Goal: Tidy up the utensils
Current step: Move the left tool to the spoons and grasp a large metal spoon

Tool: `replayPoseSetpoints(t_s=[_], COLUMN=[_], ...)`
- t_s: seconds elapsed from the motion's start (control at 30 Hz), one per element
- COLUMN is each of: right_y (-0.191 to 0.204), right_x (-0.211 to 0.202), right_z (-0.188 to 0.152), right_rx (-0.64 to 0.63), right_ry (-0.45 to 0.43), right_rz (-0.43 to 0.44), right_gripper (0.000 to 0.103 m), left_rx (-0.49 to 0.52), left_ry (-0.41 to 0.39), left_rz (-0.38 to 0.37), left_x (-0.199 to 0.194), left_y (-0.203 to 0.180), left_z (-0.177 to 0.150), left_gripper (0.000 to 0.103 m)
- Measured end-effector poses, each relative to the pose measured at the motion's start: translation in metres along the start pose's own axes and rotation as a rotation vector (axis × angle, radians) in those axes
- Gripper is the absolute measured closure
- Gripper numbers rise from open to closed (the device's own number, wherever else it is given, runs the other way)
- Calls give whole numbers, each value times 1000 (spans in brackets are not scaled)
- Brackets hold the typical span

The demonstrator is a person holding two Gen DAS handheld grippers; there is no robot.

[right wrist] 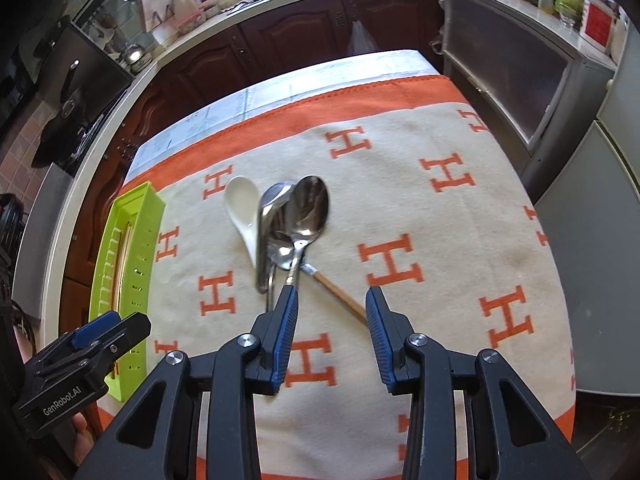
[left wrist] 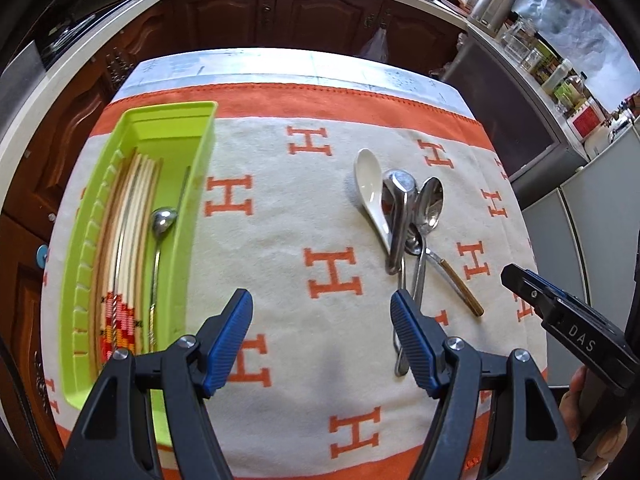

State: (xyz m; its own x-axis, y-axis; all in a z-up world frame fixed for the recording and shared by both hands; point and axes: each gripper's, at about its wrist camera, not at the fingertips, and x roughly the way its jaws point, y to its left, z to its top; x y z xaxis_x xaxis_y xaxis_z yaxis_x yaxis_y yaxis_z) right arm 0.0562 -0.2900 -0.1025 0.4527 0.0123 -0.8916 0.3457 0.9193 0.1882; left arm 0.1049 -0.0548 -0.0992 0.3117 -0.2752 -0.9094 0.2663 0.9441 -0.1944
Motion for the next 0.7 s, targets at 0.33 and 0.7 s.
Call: replayPoseSetpoints(t_s=[0.33,0.7], right_y=[-35,-46], right_x=[10,26], right_z=[5,7], right_rx=[67,98], right_ry=[-1,20], right_rz=[-8,2], right_gripper=[67,67], left_rx=[13,-56], left_ry=[79,156], left_rz=[-131,-295], left_x=[42,94], left_y=[-24,-39], left_z=[34,82], left_gripper=[47,55])
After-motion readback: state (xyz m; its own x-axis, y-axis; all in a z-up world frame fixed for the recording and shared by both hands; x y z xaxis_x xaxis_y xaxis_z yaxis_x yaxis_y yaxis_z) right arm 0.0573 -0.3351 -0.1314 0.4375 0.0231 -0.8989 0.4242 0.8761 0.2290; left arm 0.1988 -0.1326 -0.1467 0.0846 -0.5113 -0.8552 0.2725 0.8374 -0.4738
